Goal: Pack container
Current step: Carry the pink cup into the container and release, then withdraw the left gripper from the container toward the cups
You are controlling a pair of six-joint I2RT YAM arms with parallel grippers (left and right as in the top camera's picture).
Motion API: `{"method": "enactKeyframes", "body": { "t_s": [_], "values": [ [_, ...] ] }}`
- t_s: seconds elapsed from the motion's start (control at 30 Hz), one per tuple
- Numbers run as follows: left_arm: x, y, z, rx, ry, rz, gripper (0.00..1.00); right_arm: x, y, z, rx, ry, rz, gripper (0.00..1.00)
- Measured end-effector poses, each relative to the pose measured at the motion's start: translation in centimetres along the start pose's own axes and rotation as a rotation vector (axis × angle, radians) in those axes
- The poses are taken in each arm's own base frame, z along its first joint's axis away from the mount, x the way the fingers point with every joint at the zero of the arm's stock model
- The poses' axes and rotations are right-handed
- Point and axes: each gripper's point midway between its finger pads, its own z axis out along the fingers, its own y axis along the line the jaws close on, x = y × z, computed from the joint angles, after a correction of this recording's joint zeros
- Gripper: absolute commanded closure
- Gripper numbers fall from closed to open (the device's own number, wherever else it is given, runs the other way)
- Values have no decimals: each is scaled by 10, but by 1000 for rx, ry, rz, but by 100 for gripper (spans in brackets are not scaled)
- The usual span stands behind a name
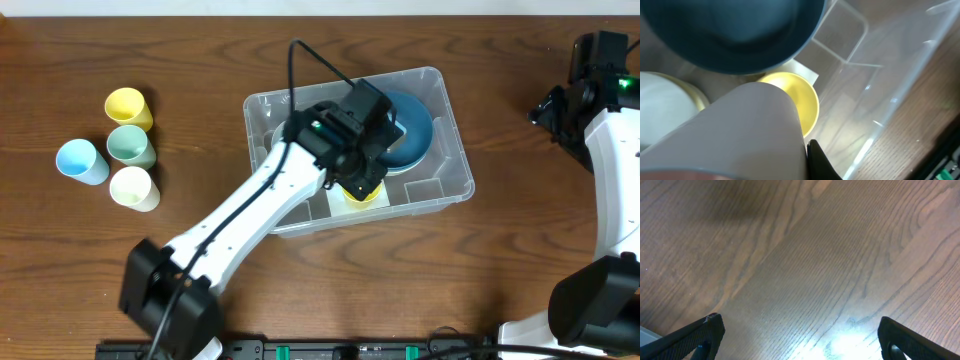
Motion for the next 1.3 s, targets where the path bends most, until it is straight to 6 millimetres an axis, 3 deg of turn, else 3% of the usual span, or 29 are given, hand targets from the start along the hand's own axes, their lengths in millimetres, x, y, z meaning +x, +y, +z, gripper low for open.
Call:
{"method": "enactKeyframes", "body": {
  "t_s": [0.13, 0.3, 0.37, 0.43, 0.8, 0.97, 1.1, 1.3],
  "values": [
    [5, 0, 15, 5, 41, 0, 94, 0, 0, 0, 0, 0, 0, 1],
    [6, 0, 18, 6, 50, 0, 93, 0, 0, 0, 0, 0, 0, 1],
    [6, 0, 19, 5, 50, 4, 75, 0, 0, 0, 0, 0, 0, 1],
    [6, 0, 19, 6, 50, 7, 66, 0, 0, 0, 0, 0, -1, 1],
    [8, 0, 19, 7, 59, -1, 66, 0, 0, 0, 0, 0, 0, 1],
    [20, 1, 15, 2, 103, -21, 65, 0, 0, 0, 0, 0, 0, 1],
    [25, 7, -11, -44, 83, -75, 66, 0, 0, 0, 0, 0, 0, 1],
    [38, 10, -90, -146, -50, -208, 65, 0, 0, 0, 0, 0, -1, 1]
  ]
}}
